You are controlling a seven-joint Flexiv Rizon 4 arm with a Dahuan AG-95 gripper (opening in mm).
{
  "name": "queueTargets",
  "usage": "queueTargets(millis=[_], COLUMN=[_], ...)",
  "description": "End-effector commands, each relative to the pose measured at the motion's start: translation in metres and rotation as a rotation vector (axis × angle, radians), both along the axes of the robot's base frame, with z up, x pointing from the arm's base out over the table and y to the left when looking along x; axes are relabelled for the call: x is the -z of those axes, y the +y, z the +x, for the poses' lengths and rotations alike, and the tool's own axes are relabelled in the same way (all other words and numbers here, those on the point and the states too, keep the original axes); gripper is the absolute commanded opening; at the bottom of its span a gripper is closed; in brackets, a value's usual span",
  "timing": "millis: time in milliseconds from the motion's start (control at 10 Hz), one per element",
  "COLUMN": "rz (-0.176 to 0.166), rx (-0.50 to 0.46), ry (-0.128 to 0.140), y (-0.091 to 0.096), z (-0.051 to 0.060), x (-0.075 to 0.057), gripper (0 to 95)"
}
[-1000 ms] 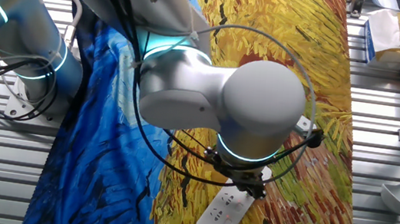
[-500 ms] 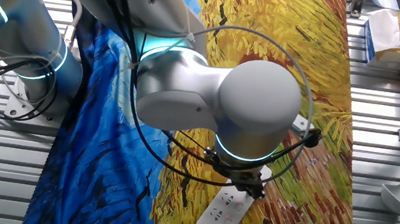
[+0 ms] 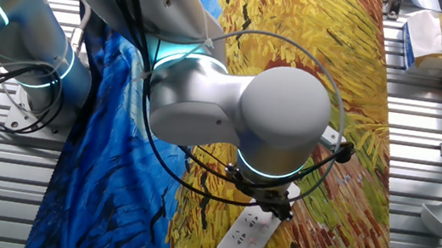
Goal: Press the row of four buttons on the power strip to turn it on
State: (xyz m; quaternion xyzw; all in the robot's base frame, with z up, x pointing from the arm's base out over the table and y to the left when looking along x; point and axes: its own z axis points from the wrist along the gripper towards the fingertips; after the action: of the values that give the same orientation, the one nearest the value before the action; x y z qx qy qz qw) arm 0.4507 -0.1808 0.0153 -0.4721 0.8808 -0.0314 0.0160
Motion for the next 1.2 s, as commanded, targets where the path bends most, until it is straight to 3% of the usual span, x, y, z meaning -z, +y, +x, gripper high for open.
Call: queueTargets(millis=[100,700,1100,1200], rz=[-0.001,-0.002,-0.016,-0.016], rx=[0.0,-0.003,-0.004,-0.003], ry=[-0.003,-0.017,-0.019,-0.018], y=[0.0,0.0,0.0,0.0], z=[0.001,0.003,0.006,0.008], x=[0.004,0.018,0.019,0.018], gripper=[95.0,95.0,95.0,76.0])
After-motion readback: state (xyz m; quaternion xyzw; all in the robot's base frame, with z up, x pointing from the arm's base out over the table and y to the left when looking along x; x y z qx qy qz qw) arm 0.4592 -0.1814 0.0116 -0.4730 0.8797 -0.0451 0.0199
